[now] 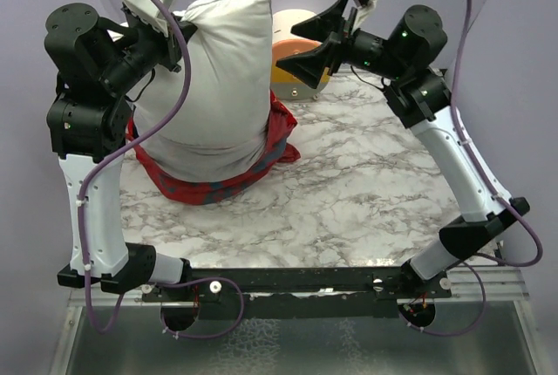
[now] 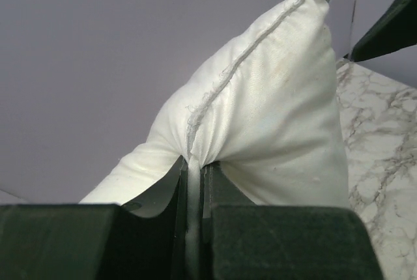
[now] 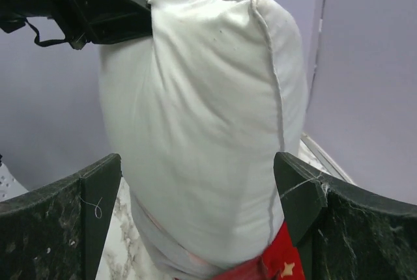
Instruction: Remove the pillowcase from the pillow
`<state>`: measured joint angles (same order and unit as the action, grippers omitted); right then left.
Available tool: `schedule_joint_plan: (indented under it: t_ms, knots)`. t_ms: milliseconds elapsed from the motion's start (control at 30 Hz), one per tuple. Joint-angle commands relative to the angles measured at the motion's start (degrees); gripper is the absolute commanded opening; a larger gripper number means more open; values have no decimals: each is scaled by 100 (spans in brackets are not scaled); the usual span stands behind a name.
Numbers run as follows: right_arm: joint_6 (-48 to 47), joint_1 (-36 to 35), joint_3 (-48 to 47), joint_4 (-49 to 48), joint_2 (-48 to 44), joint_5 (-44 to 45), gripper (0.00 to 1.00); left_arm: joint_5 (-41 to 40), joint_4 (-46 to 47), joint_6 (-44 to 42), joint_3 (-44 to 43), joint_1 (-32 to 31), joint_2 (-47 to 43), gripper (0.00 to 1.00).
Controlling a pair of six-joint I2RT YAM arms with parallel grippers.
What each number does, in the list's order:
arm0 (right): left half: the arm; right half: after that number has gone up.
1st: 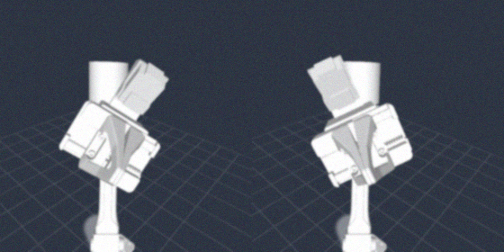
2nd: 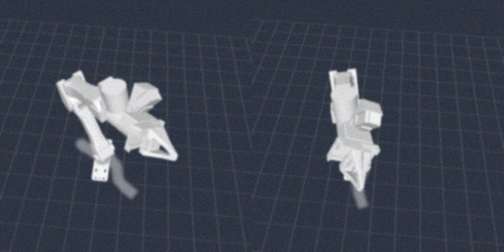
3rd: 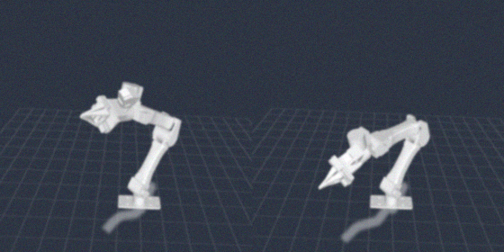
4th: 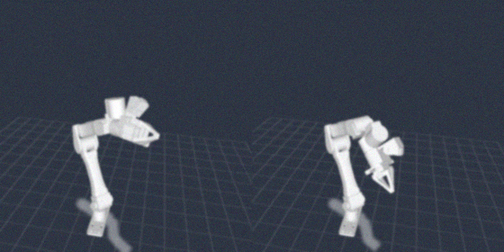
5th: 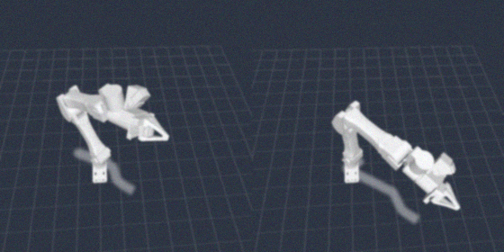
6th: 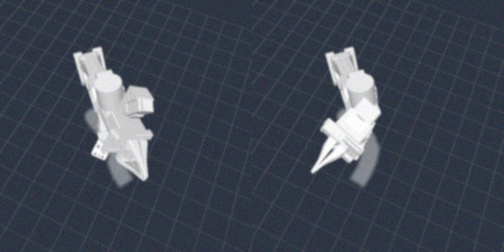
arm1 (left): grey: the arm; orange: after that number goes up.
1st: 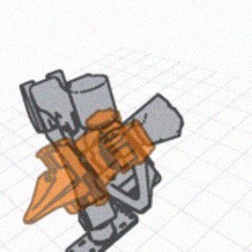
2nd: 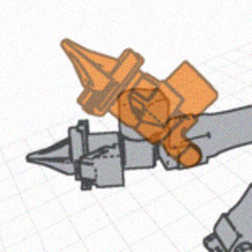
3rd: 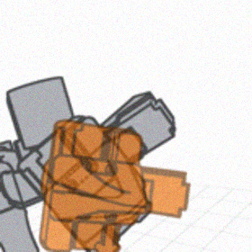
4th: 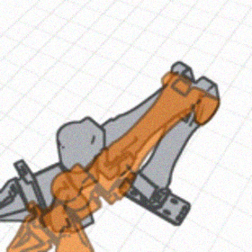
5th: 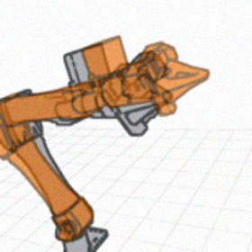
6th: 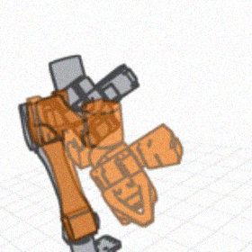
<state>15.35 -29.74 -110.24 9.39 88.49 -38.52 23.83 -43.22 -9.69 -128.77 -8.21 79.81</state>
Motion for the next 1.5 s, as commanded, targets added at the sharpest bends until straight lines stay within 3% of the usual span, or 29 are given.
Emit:
schedule_joint_plan:
  t_ms: [0, 133, 300, 533, 600, 700, 800, 833, 900, 933, 1133, 1467]
  knots:
    - [-70, -123, -539, -71, 693, -686, 100, 700, 251, 188, -41, 21, -132, 0]
    - [-84, -328, -651, -484, 947, -1028, 100, 926, 102, 128, 52, 21, -165, 0]
    - [-1264, -1234, -1321, 402, 1443, -393, 100, 1182, -43, 197, 22, 19, -57, 0]
    - [-1130, -1721, -1357, -72, 1916, -89, 100, 1610, -4, 532, 130, 12, 56, 0]
    - [-896, -1754, -1276, -443, 1970, 188, 88, 1668, -8, 566, 145, 12, 76, 0]
    - [-561, -1755, -985, -1055, 1916, 728, 53, 1652, -12, 519, 160, 12, 46, 0]
    - [-455, -1719, -751, -1408, 1766, 1361, 4, 1527, -42, 360, 150, 10, -19, 0]
    - [-371, -1675, -614, -1474, 1675, 1649, 1, 1436, -56, 305, 144, 12, -45, 12]
    - [-27, -1416, -236, -1771, 1450, 1759, 1, 1270, -207, 50, 86, 12, -112, 63]
    - [257, -1188, 21, -1963, 1301, 1719, 1, 1155, -297, -66, 65, 12, -143, 74]
    - [1825, 454, 2244, -4016, 194, 1066, 1, 177, -699, -866, 660, 8, -519, 82]
    - [2718, 1727, 4142, -5401, -433, -186, 1, -489, -648, -1515, 2950, 21, -1550, 80]
